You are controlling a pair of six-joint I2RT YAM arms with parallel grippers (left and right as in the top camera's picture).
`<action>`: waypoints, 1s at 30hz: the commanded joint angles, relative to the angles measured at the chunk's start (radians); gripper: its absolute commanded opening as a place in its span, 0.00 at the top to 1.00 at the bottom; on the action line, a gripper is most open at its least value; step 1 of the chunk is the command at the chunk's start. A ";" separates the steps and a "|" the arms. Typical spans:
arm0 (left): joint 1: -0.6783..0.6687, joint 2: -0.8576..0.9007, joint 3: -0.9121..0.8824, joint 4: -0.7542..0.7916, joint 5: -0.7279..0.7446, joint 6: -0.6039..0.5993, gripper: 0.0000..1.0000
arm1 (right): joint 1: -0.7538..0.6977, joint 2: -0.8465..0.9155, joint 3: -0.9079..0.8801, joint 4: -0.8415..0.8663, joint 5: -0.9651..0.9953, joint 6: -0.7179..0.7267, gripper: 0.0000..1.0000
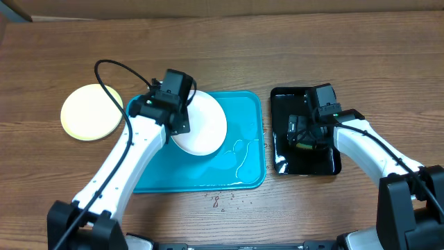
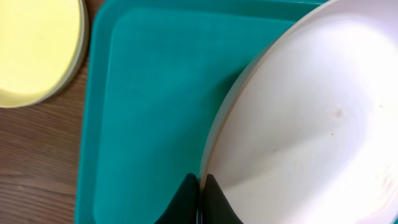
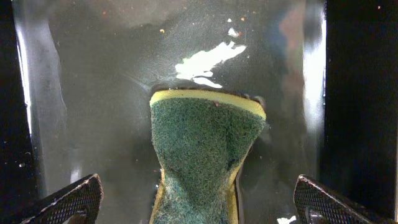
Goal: Clean dirty plates on tray and stack at the side
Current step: 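Lift the white plate and stack it on the yellow plate at left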
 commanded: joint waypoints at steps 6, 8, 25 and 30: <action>-0.232 -0.089 0.022 -0.012 -0.438 0.013 0.96 | -0.004 -0.002 -0.006 0.006 0.003 0.003 0.00; -0.309 -0.089 0.022 -0.021 -0.560 0.021 0.96 | -0.004 -0.002 -0.006 0.006 0.003 0.003 0.00; -0.726 -0.089 0.022 -0.036 -1.149 0.177 0.96 | -0.004 -0.002 -0.006 0.006 0.003 0.004 0.00; -0.782 -0.089 0.022 -0.035 -1.149 0.246 0.96 | -0.004 -0.002 -0.006 0.006 0.003 0.003 0.00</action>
